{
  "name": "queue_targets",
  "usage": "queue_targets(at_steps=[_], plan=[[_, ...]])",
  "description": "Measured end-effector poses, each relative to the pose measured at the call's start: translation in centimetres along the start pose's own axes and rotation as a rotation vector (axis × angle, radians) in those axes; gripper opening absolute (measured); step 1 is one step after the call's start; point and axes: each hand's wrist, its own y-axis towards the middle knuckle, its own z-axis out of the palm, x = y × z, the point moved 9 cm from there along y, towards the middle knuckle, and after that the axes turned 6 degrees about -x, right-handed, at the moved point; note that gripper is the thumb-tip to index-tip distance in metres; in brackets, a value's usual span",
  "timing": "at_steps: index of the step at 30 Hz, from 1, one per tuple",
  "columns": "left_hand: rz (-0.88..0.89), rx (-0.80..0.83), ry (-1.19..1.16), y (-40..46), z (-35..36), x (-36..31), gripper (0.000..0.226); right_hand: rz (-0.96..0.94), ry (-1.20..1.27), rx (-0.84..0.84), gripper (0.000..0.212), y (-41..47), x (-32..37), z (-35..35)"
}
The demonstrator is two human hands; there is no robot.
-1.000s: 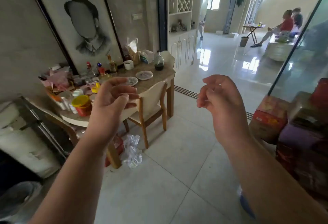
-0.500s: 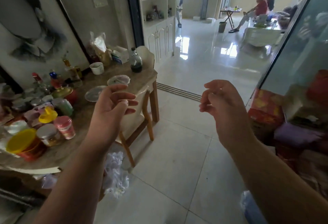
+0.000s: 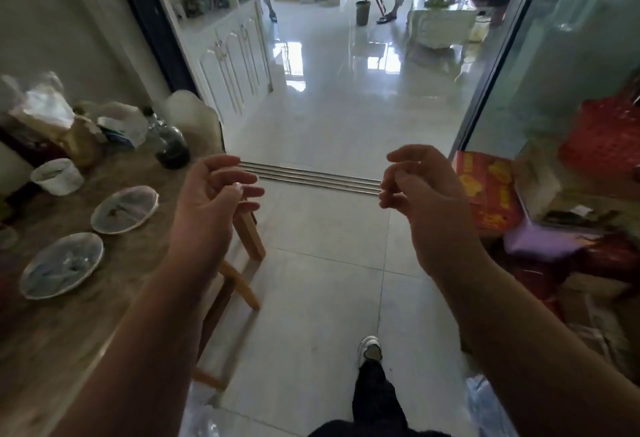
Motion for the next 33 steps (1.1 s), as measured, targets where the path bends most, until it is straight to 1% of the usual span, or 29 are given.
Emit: queue_targets(at_steps=[6,11,14,17,20,22,27,30,33], plan=[[0.021,0.049,0.097,14.3,8.4,2.2,0.031,0.037,-0.005,0.018,0.025,16.6,-4.7,1.3],[-0.061,-0.050,0.068,23.7,10.3,4.8,0.032,0.108,0.011,0.090,0.031,28.1,-8.5,5.4],[-0.120,-0.068,0.114,28.5,10.9,7.7,0.031,0.160,0.048,0.141,0.026,33.5,-11.2,8.6],[-0.159,-0.086,0.141,33.8,11.2,11.3,0.031,0.199,0.050,0.204,0.026,38.4,-14.6,12.1],[-0.181,-0.126,0.144,39.8,11.4,14.8,0.032,0.211,-0.005,0.256,0.033,43.8,-18.1,16.0],[-0.202,-0.152,0.128,44.1,11.2,17.2,0.032,0.219,-0.036,0.276,0.033,48.0,-20.2,18.8],[-0.265,-0.142,0.160,54.5,10.3,22.6,0.034,0.248,-0.093,0.350,0.035,57.2,-24.4,25.7],[-0.295,-0.191,0.130,61.1,8.9,25.1,0.033,0.245,-0.096,0.402,0.032,62.6,-26.4,30.4],[-0.353,-0.301,0.097,65.9,7.2,27.3,0.034,0.275,-0.101,0.464,0.029,66.8,-28.9,34.8]])
